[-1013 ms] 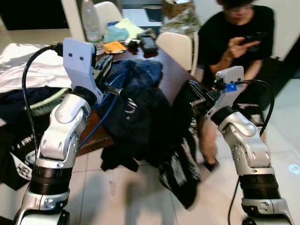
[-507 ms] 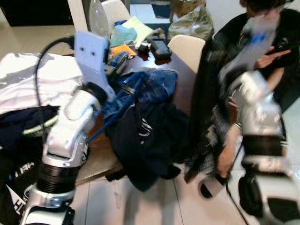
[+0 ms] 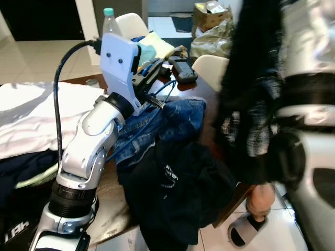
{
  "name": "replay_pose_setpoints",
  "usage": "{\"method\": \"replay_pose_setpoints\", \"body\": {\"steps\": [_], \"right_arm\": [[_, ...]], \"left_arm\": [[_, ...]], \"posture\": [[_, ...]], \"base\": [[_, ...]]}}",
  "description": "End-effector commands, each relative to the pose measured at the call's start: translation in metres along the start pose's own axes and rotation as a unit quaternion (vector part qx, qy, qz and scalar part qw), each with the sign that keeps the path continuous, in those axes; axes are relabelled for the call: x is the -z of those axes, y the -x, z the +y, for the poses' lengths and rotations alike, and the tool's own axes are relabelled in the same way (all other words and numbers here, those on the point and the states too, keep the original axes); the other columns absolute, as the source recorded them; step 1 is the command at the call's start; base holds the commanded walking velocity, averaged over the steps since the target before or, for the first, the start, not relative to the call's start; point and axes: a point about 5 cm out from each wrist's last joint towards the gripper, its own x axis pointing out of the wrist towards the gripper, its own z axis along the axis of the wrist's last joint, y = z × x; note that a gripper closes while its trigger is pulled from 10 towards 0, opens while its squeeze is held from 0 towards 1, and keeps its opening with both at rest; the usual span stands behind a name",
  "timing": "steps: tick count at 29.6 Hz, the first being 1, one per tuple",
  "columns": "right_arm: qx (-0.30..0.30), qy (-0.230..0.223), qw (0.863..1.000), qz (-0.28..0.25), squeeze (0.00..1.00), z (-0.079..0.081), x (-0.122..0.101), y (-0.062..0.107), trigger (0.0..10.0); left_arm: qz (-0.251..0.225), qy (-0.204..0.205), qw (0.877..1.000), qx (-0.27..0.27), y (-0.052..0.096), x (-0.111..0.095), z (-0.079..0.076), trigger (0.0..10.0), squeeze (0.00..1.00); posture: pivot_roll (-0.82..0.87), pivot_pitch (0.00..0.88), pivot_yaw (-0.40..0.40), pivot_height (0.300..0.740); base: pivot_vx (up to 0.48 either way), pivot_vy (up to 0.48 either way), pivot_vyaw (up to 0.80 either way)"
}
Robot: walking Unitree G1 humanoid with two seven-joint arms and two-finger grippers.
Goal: Hang hanger
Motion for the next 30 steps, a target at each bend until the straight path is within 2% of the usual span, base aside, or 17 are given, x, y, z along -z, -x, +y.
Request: {"method": "replay_pose_setpoints", "body": {"steps": [1, 2, 3, 4, 5, 6, 8, 9, 11, 12, 13, 14, 15, 16, 22, 23, 30], "right_arm": [[-0.010, -0.002, 0.999, 0.034, 0.00, 0.001, 0.015, 0.007, 10.0], [-0.027, 0.001, 0.997, 0.075, 0.00, 0.007, 0.038, 0.017, 10.0], [-0.027, 0.001, 0.997, 0.075, 0.00, 0.007, 0.038, 0.017, 10.0], [-0.048, 0.016, 0.990, 0.128, 0.00, 0.014, 0.065, 0.033, 10.0], [-0.048, 0.016, 0.990, 0.128, 0.00, 0.014, 0.065, 0.033, 10.0], [-0.069, 0.032, 0.979, 0.187, 0.00, 0.020, 0.092, 0.051, 10.0], [-0.069, 0.032, 0.979, 0.187, 0.00, 0.020, 0.092, 0.051, 10.0], [-0.086, 0.042, 0.968, 0.231, 0.00, 0.023, 0.111, 0.068, 10.0], [-0.086, 0.042, 0.968, 0.231, 0.00, 0.023, 0.111, 0.068, 10.0], [-0.092, 0.055, 0.952, 0.285, 0.00, 0.020, 0.126, 0.087, 10.0], [-0.092, 0.055, 0.952, 0.285, 0.00, 0.020, 0.126, 0.087, 10.0], [-0.101, 0.071, 0.935, 0.332, 0.00, 0.014, 0.135, 0.103, 10.0], [-0.101, 0.071, 0.935, 0.332, 0.00, 0.014, 0.135, 0.103, 10.0], [-0.116, 0.073, 0.919, 0.371, 0.00, 0.011, 0.140, 0.117, 10.0], [-0.143, 0.087, 0.884, 0.436, 0.02, 0.000, 0.140, 0.147, 10.0], [-0.146, 0.087, 0.880, 0.443, 0.97, -0.002, 0.138, 0.151, 10.0], [-0.184, 0.049, 0.886, 0.424, 1.00, 0.005, 0.127, 0.160, 10.0]], "left_arm": [[0.002, -0.011, 1.000, -0.004, 0.001, 0.000, -0.001, 10.0, 0.00], [0.003, -0.021, 1.000, -0.021, 0.001, 0.000, 0.002, 10.0, 0.00], [0.003, -0.021, 1.000, -0.021, 0.001, 0.000, 0.002, 10.0, 0.00], [0.002, -0.033, 0.998, -0.046, 0.001, -0.001, 0.010, 10.0, 0.00], [0.002, -0.033, 0.998, -0.046, 0.001, -0.001, 0.010, 10.0, 0.00], [0.000, -0.048, 0.996, -0.070, 0.002, -0.003, 0.018, 10.0, 0.00], [0.000, -0.048, 0.996, -0.070, 0.002, -0.003, 0.018, 10.0, 0.00], [-0.004, -0.059, 0.994, -0.090, 0.002, -0.006, 0.026, 10.0, 0.00], [-0.004, -0.059, 0.994, -0.090, 0.002, -0.006, 0.026, 10.0, 0.00], [-0.013, -0.073, 0.991, -0.109, 0.002, -0.012, 0.032, 10.0, 0.00], [-0.013, -0.073, 0.991, -0.109, 0.002, -0.012, 0.032, 10.0, 0.00], [-0.020, -0.079, 0.989, -0.120, 0.001, -0.016, 0.035, 10.0, 0.00], [-0.020, -0.079, 0.989, -0.120, 0.001, -0.016, 0.035, 10.0, 0.00], [-0.025, -0.083, 0.988, -0.125, 0.001, -0.019, 0.037, 10.0, 0.00], [-0.037, -0.087, 0.988, -0.123, -0.001, -0.027, 0.041, 10.0, 0.00], [-0.040, -0.091, 0.988, -0.122, -0.001, -0.030, 0.043, 10.0, 0.00], [-0.053, -0.114, 0.987, -0.101, -0.002, -0.043, 0.054, 10.0, 0.00]], "posture": [[0.09, 0.111, -0.015, 0.740], [0.09, 0.120, -0.013, 0.740], [0.09, 0.120, -0.013, 0.740], [0.09, 0.121, -0.012, 0.740], [0.09, 0.121, -0.012, 0.740], [0.09, 0.123, -0.012, 0.740], [0.09, 0.123, -0.012, 0.740], [0.09, 0.125, -0.012, 0.740], [0.09, 0.125, -0.012, 0.740], [0.09, 0.125, -0.012, 0.740], [0.09, 0.125, -0.012, 0.740], [0.08, 0.125, -0.008, 0.740], [0.08, 0.125, -0.008, 0.740], [0.08, 0.125, -0.008, 0.740], [0.07, 0.126, -0.005, 0.740], [0.07, 0.126, -0.005, 0.740], [0.08, 0.128, -0.004, 0.740]], "base": [[0.000, 0.000, 0.00], [0.000, 0.000, 0.00], [0.000, 0.000, 0.00], [0.000, 0.000, 0.00], [0.000, 0.000, 0.00], [0.000, 0.000, 0.00], [0.000, 0.000, 0.00], [0.000, 0.000, 0.00], [0.000, 0.000, 0.00], [0.000, 0.000, 0.00], [0.000, 0.000, 0.00], [0.000, 0.000, 0.00], [0.000, 0.000, 0.00], [0.000, 0.000, 0.00], [0.000, 0.000, 0.00], [0.000, 0.000, 0.00], [0.000, 0.000, 0.00]]}}
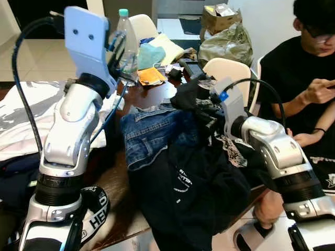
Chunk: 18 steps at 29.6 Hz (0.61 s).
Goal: Hang hanger
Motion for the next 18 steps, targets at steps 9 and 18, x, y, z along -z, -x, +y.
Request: {"method": "replay_pose_setpoints", "body": {"steps": [9, 18], "right_arm": [[-0.050, 0.014, 0.994, -0.092, 1.00, -0.007, -0.022, 0.038, 10.0], [-0.080, 0.002, 0.971, -0.227, 0.94, -0.038, -0.052, 0.119, 10.0]], "left_arm": [[-0.017, 0.051, 0.991, 0.121, -0.005, -0.018, 0.008, 10.0, 0.00], [0.005, 0.173, 0.894, 0.413, 0.019, -0.030, 0.001, 10.0, 0.00]], "posture": [[0.09, 0.129, -0.002, 0.740], [0.09, 0.133, 0.012, 0.740]], "base": [[0.000, 0.000, 0.00], [0.000, 0.000, 0.00]]}}
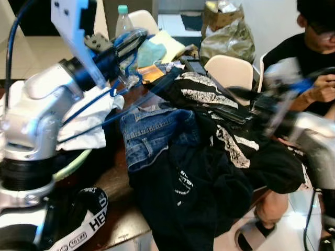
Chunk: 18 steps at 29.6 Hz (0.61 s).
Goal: Hang hanger
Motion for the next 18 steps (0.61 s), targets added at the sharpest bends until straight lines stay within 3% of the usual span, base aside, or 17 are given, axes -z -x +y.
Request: {"method": "replay_pose_setpoints", "body": {"steps": [1, 2, 3, 4, 5, 7, 9, 11, 12, 13, 14, 15, 16, 17, 18], "right_arm": [[-0.026, 0.002, 0.999, -0.022, 0.94, 0.004, -0.010, 0.009, 10.0], [-0.041, 0.010, 0.998, -0.034, 0.36, 0.004, -0.020, 0.019, 10.0], [-0.065, 0.027, 0.997, -0.039, 0.00, 0.006, -0.030, 0.025, 10.0], [-0.065, 0.027, 0.997, -0.039, 0.00, 0.006, -0.030, 0.025, 10.0], [-0.083, 0.039, 0.995, -0.043, 0.00, 0.009, -0.037, 0.028, 10.0], [-0.083, 0.039, 0.995, -0.043, 0.00, 0.009, -0.037, 0.028, 10.0], [-0.152, 0.074, 0.985, -0.029, 0.00, 0.024, -0.053, 0.021, 10.0], [-0.152, 0.074, 0.985, -0.029, 0.00, 0.024, -0.053, 0.021, 10.0], [-0.201, 0.091, 0.975, -0.015, 0.00, 0.039, -0.058, 0.011, 10.0], [-0.201, 0.091, 0.975, -0.015, 0.00, 0.039, -0.058, 0.011, 10.0], [-0.264, 0.098, 0.959, -0.006, 0.00, 0.059, -0.062, -0.002, 10.0], [-0.264, 0.098, 0.959, -0.006, 0.00, 0.059, -0.062, -0.002, 10.0], [-0.305, 0.101, 0.947, -0.001, 0.00, 0.073, -0.064, -0.009, 10.0], [-0.305, 0.101, 0.947, -0.001, 0.00, 0.073, -0.064, -0.009, 10.0], [-0.336, 0.097, 0.937, 0.005, 0.00, 0.086, -0.063, -0.015, 10.0]], "left_arm": [[0.004, 0.027, 0.997, 0.077, 0.002, -0.002, -0.013, 10.0, 0.00], [0.004, 0.068, 0.988, 0.141, 0.006, -0.003, -0.022, 10.0, 0.00], [0.000, 0.102, 0.975, 0.199, 0.010, -0.006, -0.031, 10.0, 0.00], [0.000, 0.102, 0.975, 0.199, 0.010, -0.006, -0.031, 10.0, 0.00], [-0.004, 0.125, 0.964, 0.237, 0.012, -0.008, -0.036, 10.0, 0.00], [-0.004, 0.125, 0.964, 0.237, 0.012, -0.008, -0.036, 10.0, 0.00], [-0.012, 0.174, 0.932, 0.318, 0.016, -0.015, -0.047, 10.0, 0.00], [-0.012, 0.174, 0.932, 0.318, 0.016, -0.015, -0.047, 10.0, 0.00], [-0.011, 0.188, 0.914, 0.359, 0.017, -0.017, -0.054, 10.0, 0.00], [-0.011, 0.188, 0.914, 0.359, 0.017, -0.017, -0.054, 10.0, 0.00], [-0.005, 0.185, 0.902, 0.390, 0.016, -0.016, -0.060, 10.0, 0.00], [-0.005, 0.185, 0.902, 0.390, 0.016, -0.016, -0.060, 10.0, 0.00], [0.001, 0.179, 0.896, 0.406, 0.015, -0.014, -0.064, 10.0, 0.00], [0.001, 0.179, 0.896, 0.406, 0.015, -0.014, -0.064, 10.0, 0.00], [0.004, 0.172, 0.893, 0.417, 0.014, -0.013, -0.065, 10.0, 0.00]], "posture": [[0.09, 0.133, 0.012, 0.740], [0.09, 0.133, 0.016, 0.740], [0.09, 0.134, 0.018, 0.740], [0.09, 0.134, 0.018, 0.740], [0.09, 0.134, 0.019, 0.740], [0.09, 0.134, 0.019, 0.740], [0.08, 0.135, 0.030, 0.740], [0.08, 0.135, 0.030, 0.740], [0.08, 0.134, 0.033, 0.740], [0.08, 0.134, 0.033, 0.740], [0.08, 0.134, 0.038, 0.740], [0.08, 0.134, 0.038, 0.740], [0.08, 0.134, 0.038, 0.740], [0.08, 0.134, 0.038, 0.740], [0.08, 0.132, 0.040, 0.740]], "base": [[0.000, 0.000, 0.00], [0.000, 0.000, 0.00], [0.000, 0.000, 0.00], [0.000, 0.000, 0.00], [0.000, 0.000, 0.00], [0.000, 0.000, 0.00], [0.000, 0.000, 0.00], [0.000, 0.000, 0.00], [0.000, 0.000, 0.00], [0.000, 0.000, 0.00], [0.000, 0.000, 0.00], [0.000, 0.000, 0.00], [0.000, 0.000, 0.00], [0.000, 0.000, 0.00], [0.000, 0.000, 0.00]]}}
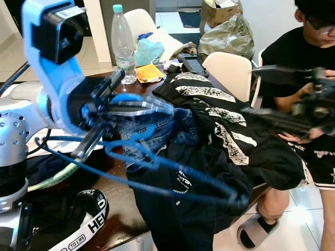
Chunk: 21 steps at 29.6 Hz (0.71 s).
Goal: Hang hanger
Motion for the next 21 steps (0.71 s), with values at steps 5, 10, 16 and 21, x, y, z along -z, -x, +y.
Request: {"method": "replay_pose_setpoints", "body": {"steps": [5, 10, 16, 21], "right_arm": [[-0.084, -0.035, 0.995, 0.041, 0.00, 0.022, 0.016, -0.041, 10.0], [-0.073, -0.068, 0.993, 0.069, 0.00, 0.025, 0.030, -0.049, 10.0], [-0.048, -0.097, 0.991, 0.080, 0.00, 0.023, 0.038, -0.054, 10.0], [-0.023, -0.135, 0.988, 0.070, 0.00, 0.026, 0.051, -0.085, 10.0]], "left_arm": [[0.027, -0.038, 0.999, 0.012, -0.007, 0.004, 0.001, 10.0, 0.00], [0.055, -0.106, 0.992, -0.042, -0.008, 0.010, 0.014, 10.0, 0.00], [0.044, -0.128, 0.987, -0.083, -0.003, 0.011, 0.022, 10.0, 0.00], [0.028, -0.132, 0.988, -0.078, -0.005, 0.015, 0.022, 10.0, 0.00]], "posture": [[0.07, 0.129, 0.036, 0.740], [0.06, 0.124, 0.033, 0.740], [0.06, 0.131, 0.029, 0.740], [0.05, 0.133, 0.028, 0.740]], "base": [[0.000, 0.000, 0.00], [0.000, 0.000, 0.00], [0.000, 0.000, 0.00], [0.000, 0.000, 0.00]]}}
